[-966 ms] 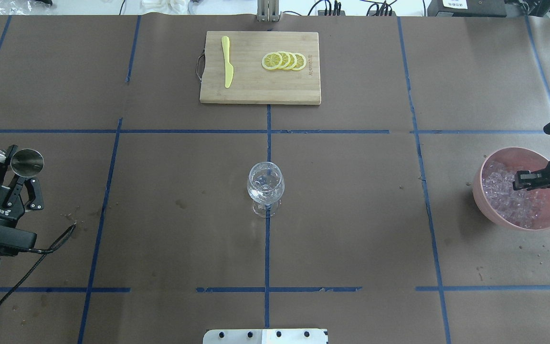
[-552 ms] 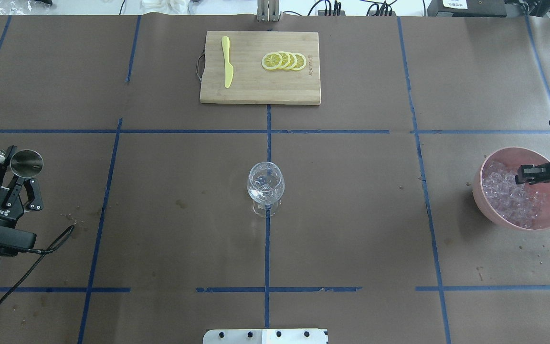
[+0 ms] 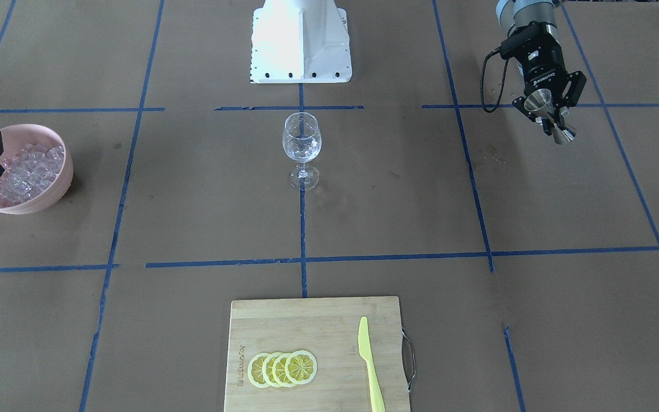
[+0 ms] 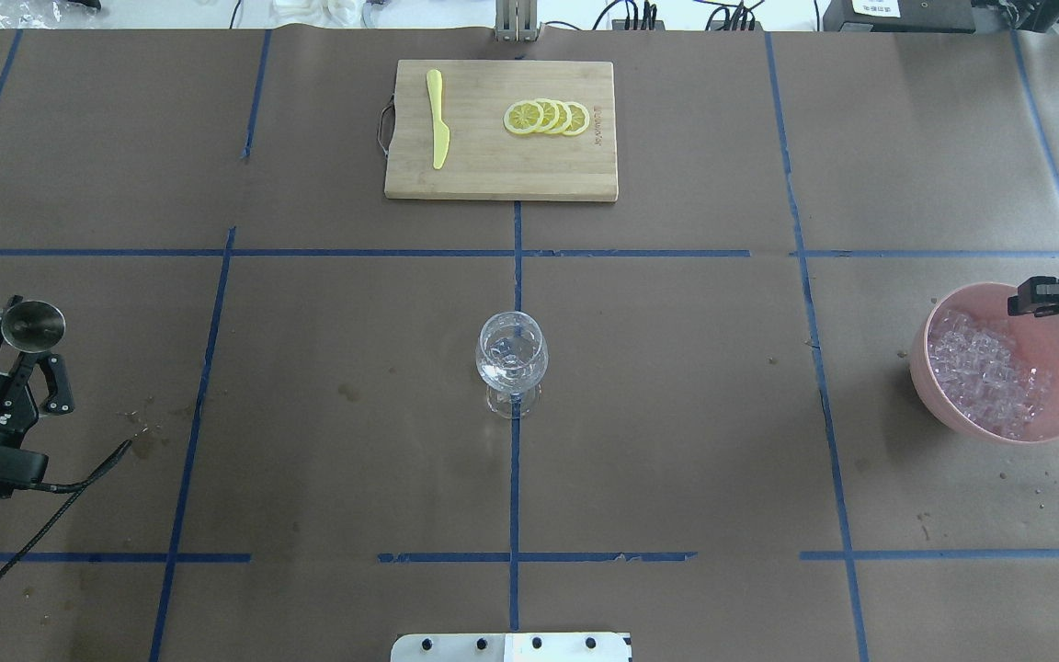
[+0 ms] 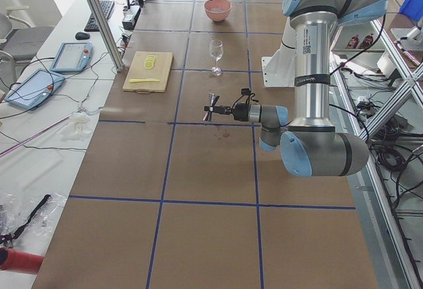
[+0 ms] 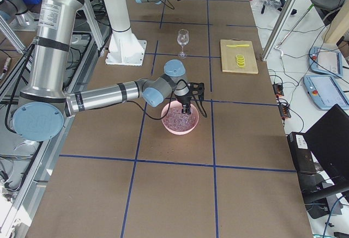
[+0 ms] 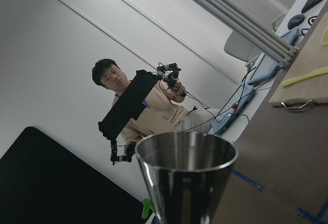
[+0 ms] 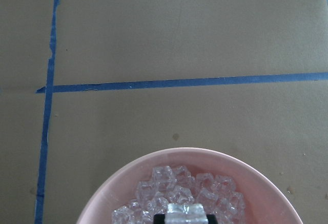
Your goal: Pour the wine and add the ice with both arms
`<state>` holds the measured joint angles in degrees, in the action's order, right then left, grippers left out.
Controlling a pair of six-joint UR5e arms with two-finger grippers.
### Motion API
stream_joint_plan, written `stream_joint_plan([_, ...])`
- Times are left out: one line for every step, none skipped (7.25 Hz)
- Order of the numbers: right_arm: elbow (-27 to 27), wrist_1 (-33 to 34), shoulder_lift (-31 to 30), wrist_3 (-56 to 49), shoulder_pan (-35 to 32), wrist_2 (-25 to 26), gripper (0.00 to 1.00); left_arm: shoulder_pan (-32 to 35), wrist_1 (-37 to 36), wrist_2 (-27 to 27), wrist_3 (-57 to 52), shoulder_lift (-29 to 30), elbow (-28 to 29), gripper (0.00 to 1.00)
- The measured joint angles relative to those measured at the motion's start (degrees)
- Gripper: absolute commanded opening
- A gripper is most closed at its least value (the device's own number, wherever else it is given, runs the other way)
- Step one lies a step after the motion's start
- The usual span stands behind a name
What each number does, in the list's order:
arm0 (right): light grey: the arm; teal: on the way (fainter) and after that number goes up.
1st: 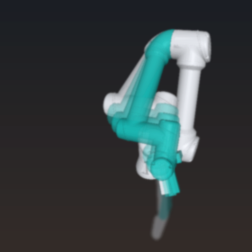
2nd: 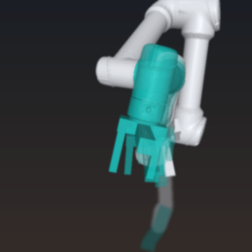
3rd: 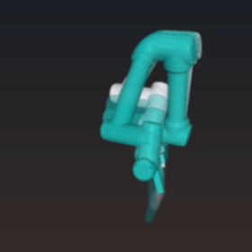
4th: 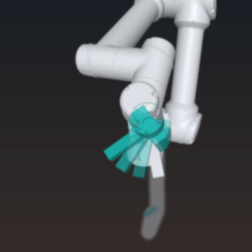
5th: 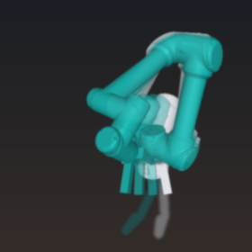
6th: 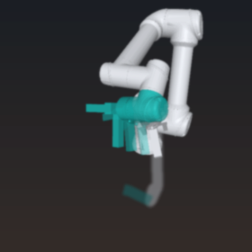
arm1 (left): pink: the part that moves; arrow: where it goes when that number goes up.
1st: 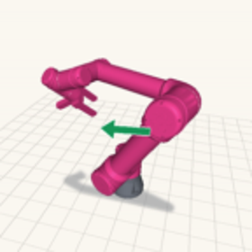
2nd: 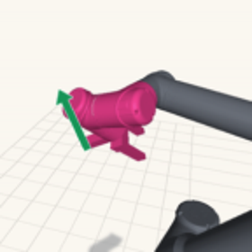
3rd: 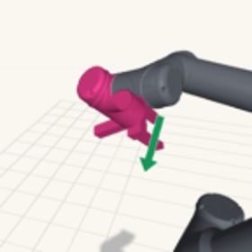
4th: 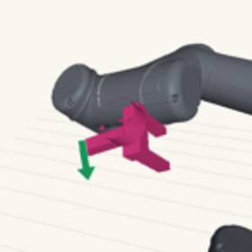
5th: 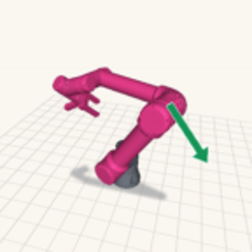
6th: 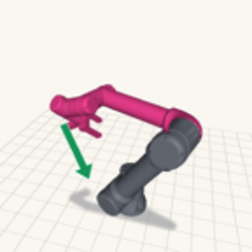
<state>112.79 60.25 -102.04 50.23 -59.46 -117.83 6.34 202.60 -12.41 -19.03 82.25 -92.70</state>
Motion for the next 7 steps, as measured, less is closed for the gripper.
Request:
stream_joint_plan([0.5,0.0,0.0,0.1,-0.2,-0.1,0.00,-0.3,0.5,-1.6,8.1,0.1,0.7,0.00])
stream_joint_plan([0.8,0.0,0.0,0.1,-0.2,-0.2,0.00,-0.5,0.7,-5.0,18.2,0.1,1.0,0.00])
stream_joint_plan([1.0,0.0,0.0,0.1,-0.3,-0.2,0.00,-0.6,0.7,-8.6,28.7,0.1,1.0,0.00])
stream_joint_plan([1.2,0.0,0.0,0.1,-0.3,-0.2,0.00,-0.6,0.8,-10.6,36.1,0.1,1.0,0.00])
stream_joint_plan([1.3,0.0,0.0,0.2,-0.4,-0.2,0.00,-0.6,0.8,-11.9,42.7,0.2,1.0,0.00])
stream_joint_plan([1.4,0.0,0.1,0.2,-0.4,-0.2,0.00,-0.6,0.8,-13.4,49.5,0.2,0.8,0.00])
stream_joint_plan([1.4,0.0,0.1,0.2,-0.4,-0.2,0.00,-0.6,0.8,-15.0,56.6,0.2,0.4,0.00])
